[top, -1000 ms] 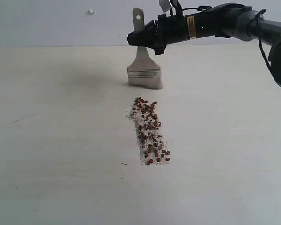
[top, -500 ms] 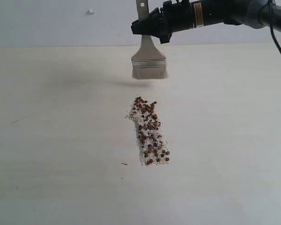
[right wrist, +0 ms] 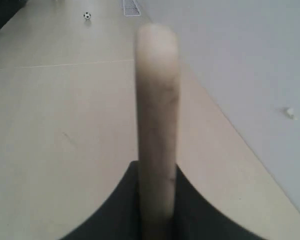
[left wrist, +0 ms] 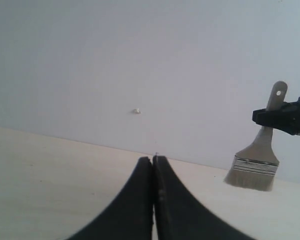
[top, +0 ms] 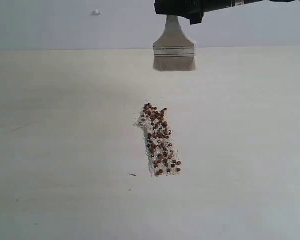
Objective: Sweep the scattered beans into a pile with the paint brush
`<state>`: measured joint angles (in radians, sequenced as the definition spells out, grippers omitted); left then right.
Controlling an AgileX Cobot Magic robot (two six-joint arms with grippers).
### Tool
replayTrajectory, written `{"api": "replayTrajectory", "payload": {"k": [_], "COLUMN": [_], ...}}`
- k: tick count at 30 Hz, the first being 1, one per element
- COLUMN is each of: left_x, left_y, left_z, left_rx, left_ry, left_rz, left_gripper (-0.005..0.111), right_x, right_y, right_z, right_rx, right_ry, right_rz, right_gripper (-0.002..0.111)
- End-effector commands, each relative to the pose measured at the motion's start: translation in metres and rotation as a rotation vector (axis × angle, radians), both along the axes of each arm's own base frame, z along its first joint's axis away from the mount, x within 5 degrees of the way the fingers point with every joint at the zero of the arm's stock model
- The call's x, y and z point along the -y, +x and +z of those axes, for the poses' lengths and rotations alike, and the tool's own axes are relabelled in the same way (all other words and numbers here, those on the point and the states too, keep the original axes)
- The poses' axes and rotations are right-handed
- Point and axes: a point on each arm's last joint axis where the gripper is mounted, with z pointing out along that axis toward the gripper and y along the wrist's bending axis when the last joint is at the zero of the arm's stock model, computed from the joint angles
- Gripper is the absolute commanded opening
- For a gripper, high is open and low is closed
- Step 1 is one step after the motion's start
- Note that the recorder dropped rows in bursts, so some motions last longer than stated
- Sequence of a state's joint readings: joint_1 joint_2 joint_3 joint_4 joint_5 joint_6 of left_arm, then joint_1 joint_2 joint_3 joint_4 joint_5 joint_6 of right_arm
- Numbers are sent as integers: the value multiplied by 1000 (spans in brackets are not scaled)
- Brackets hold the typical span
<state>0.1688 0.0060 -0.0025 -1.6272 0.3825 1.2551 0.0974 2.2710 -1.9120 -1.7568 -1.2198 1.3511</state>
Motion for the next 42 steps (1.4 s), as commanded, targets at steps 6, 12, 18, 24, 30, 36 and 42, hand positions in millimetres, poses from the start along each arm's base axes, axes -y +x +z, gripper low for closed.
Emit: {"api": "replayTrajectory", "payload": {"k": [6,12,18,24,30,36,42], "left_x": [1,1,1,1,1,1,1], "left_y": [-1,-1,-1,-1,-1,-1,-1], "left_z": [-1,-1,-1,-1,-1,-1,-1], "left_rx": [4,4,4,4,4,4,4], "left_ry": [7,7,7,7,7,7,7], "left_rz": [-9,-9,-9,-9,-9,-9,-9], "left_gripper": [0,0,0,0,0,0,0], "right_x": [9,11,10,8,5,6,5], "right_y": [-65,-88,-90,-75,-49,-37,-36], "right_z": [16,-1,-9,-18,-33,-40,-77], "right_rx": [156,161,208,239,222,233,231], "right_ry": [-48,-27,28,55,104,188,112], "right_rz": [68,74,44,26,-15,-97,-42], "right_gripper": [0,0,0,0,0,0,0]}}
